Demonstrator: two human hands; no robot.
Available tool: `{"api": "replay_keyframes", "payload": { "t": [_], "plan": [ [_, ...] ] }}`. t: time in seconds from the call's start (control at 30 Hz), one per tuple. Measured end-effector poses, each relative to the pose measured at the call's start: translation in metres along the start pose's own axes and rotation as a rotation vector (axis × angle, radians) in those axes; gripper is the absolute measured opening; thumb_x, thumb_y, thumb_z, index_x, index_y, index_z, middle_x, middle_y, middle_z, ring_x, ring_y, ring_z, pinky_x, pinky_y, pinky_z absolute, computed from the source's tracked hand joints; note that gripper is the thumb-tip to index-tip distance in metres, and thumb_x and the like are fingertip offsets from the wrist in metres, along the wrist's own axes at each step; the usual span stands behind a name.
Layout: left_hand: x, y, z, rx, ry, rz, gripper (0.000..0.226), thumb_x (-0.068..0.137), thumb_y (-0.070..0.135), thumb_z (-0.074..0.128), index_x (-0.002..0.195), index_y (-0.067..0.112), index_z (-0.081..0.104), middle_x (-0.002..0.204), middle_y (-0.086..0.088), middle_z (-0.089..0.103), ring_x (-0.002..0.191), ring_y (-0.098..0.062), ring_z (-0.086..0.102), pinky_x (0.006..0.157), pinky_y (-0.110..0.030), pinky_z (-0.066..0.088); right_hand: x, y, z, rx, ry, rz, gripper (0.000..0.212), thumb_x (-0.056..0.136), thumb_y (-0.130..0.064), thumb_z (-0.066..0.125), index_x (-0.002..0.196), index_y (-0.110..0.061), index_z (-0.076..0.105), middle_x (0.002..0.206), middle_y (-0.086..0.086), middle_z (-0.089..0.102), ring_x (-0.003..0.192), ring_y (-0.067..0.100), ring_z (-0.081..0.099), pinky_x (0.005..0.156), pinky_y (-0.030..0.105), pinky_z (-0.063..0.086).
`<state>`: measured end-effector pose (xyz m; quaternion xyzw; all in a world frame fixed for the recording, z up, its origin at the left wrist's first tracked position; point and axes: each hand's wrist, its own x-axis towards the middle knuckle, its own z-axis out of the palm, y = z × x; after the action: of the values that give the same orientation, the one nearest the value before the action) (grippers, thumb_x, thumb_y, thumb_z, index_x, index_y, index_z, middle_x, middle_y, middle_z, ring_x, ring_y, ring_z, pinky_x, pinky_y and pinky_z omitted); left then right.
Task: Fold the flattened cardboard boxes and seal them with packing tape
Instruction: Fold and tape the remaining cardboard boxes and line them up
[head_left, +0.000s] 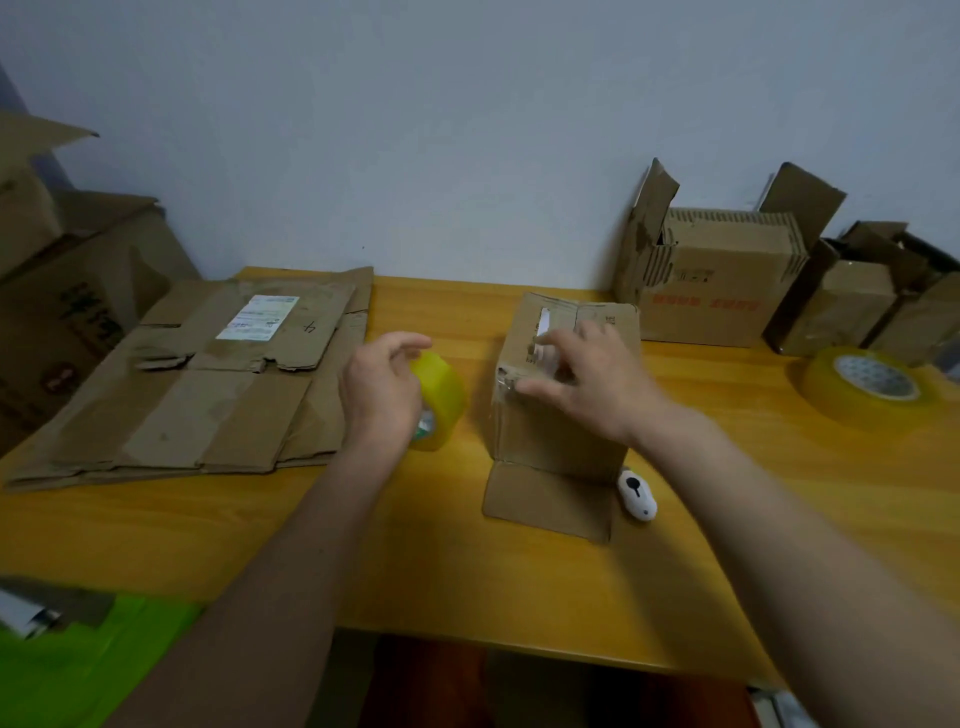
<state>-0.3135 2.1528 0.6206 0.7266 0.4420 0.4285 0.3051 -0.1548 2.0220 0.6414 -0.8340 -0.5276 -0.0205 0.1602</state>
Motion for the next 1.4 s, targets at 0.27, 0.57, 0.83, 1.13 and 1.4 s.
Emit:
{"api": "replay_keyframes", "payload": {
  "t": [0.27, 0.57, 0.83, 1.13, 1.4],
  "plan": [
    [0.012, 0.003, 0.005, -0.025, 0.040, 0.008, 0.025, 0.098, 0.013, 0.051, 0.099, 0.030, 0.070, 0.092, 0.010, 0.067, 0.089, -0.010, 0.061, 0.078, -0.028, 0.049, 0.005, 0.018, -0.003, 0.074, -0.145, -0.132, 0.059, 0.082, -0.033, 0.069, 0.136, -0.040, 0.047, 0.105, -0.007, 0.041, 0.102, 0.013, 0.035, 0.093, 0.031, 0.036],
    [-0.003, 0.002, 0.024, 0.061, -0.528, 0.304, 0.043, 0.095, 0.021, 0.058, 0.126, 0.049, 0.053, 0.126, -0.002, 0.041, 0.125, -0.015, 0.028, 0.101, -0.030, 0.030, 0.008, 0.021, -0.010, 0.252, -0.229, -0.124, 0.050, 0.083, -0.012, 0.070, 0.123, -0.038, 0.058, 0.104, -0.005, 0.041, 0.103, 0.012, 0.035, 0.092, 0.028, 0.035],
    [-0.008, -0.008, 0.035, 0.073, -0.516, 0.391, 0.054, 0.092, 0.000, 0.054, 0.121, 0.045, 0.060, 0.136, -0.001, 0.035, 0.132, -0.014, 0.024, 0.104, -0.026, 0.023, 0.000, -0.005, 0.012, 0.098, 0.012, 0.024, 0.062, 0.066, -0.072, 0.062, 0.107, -0.027, 0.051, 0.105, -0.006, 0.039, 0.104, 0.012, 0.033, 0.087, 0.031, 0.036],
    [-0.007, -0.006, 0.041, 0.019, -0.522, 0.364, 0.052, 0.087, 0.002, 0.048, 0.119, 0.040, 0.064, 0.129, 0.000, 0.036, 0.129, -0.015, 0.027, 0.103, -0.024, 0.021, -0.004, 0.008, 0.027, -0.008, 0.171, -0.039, 0.062, 0.064, -0.054, 0.079, 0.110, -0.020, 0.054, 0.106, -0.002, 0.044, 0.100, 0.016, 0.040, 0.084, 0.033, 0.041],
    [-0.009, -0.005, 0.044, -0.052, -0.489, 0.336, 0.033, 0.081, 0.053, 0.046, 0.107, 0.044, 0.065, 0.123, 0.002, 0.037, 0.123, -0.009, 0.028, 0.097, -0.017, 0.024, 0.009, 0.005, 0.016, 0.041, 0.090, -0.028, 0.060, 0.057, -0.066, 0.073, 0.091, -0.022, 0.052, 0.096, -0.005, 0.047, 0.092, 0.013, 0.039, 0.077, 0.030, 0.039]
  ]
}}
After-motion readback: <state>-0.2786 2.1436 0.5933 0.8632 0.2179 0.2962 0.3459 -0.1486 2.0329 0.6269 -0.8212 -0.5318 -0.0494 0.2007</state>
